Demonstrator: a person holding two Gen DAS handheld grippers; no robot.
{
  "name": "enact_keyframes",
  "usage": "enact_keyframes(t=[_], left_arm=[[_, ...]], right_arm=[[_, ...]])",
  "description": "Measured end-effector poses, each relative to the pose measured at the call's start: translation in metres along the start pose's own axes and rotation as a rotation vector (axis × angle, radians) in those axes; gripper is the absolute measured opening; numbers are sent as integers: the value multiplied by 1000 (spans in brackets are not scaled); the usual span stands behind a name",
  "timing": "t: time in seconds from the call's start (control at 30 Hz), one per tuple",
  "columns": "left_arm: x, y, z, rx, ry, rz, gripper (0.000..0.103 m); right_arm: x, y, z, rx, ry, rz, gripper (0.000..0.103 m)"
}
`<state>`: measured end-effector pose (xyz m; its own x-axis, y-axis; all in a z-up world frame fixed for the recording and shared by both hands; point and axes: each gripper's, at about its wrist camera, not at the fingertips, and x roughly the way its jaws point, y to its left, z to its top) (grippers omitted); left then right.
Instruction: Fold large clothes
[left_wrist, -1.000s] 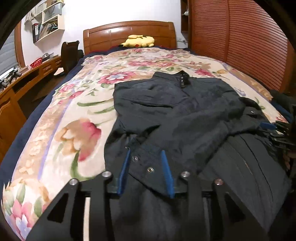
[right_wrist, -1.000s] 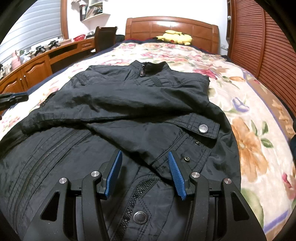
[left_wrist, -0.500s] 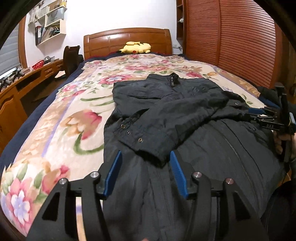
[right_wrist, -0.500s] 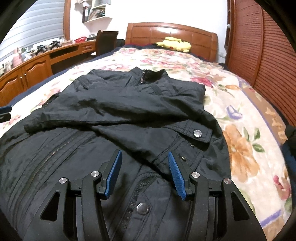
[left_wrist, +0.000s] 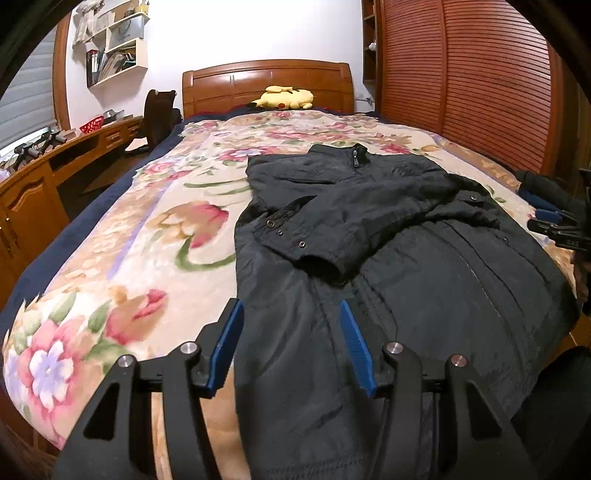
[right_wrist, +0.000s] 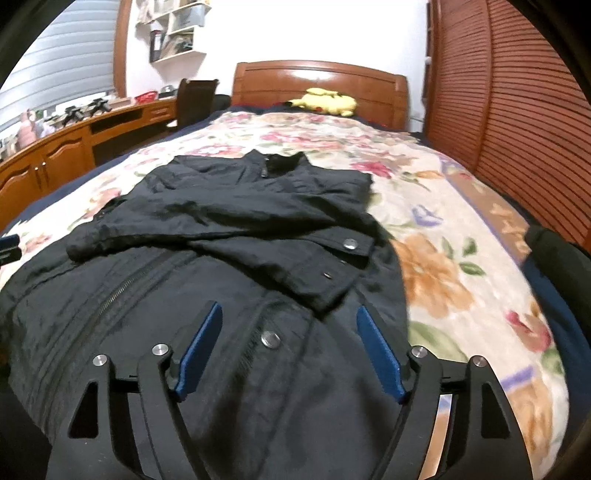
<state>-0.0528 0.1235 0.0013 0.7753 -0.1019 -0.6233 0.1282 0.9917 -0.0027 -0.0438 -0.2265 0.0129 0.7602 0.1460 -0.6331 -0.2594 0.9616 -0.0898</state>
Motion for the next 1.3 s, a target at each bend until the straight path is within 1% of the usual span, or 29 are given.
enact_keyframes(t=[0.13,0.23,0.37,0.53,0.67,0.83,1.13,1.3], left_arm=[[-6,4,-9,-11,3,2,53],[-11,7,-16,-14,5,8,53],[-21,11,-28,-22,7,9,53],[-24,16,-42,-21,25,11,53],[-22,23,-53,-33,49,10,53],[-15,25,-63,-41,75,4,53],[-16,25,-67,-45,72,3,53],[-16,26,-67,-46,74,1,53]], right_arm=[[-17,-6,-10,-18,26,-28,78],[-36,-12,-18,-32,26,-46,78],[-55,-17,-27,-31,29,-56,78],[-67,-19,-37,-28,42,-61,78],[-67,-19,-46,-35,69,-74,78],[-61,-17,-60,-36,107,-59,78],[-41,-11,-84,-39,174,-43,78],[-37,-9,-89,-18,176,-21,78]])
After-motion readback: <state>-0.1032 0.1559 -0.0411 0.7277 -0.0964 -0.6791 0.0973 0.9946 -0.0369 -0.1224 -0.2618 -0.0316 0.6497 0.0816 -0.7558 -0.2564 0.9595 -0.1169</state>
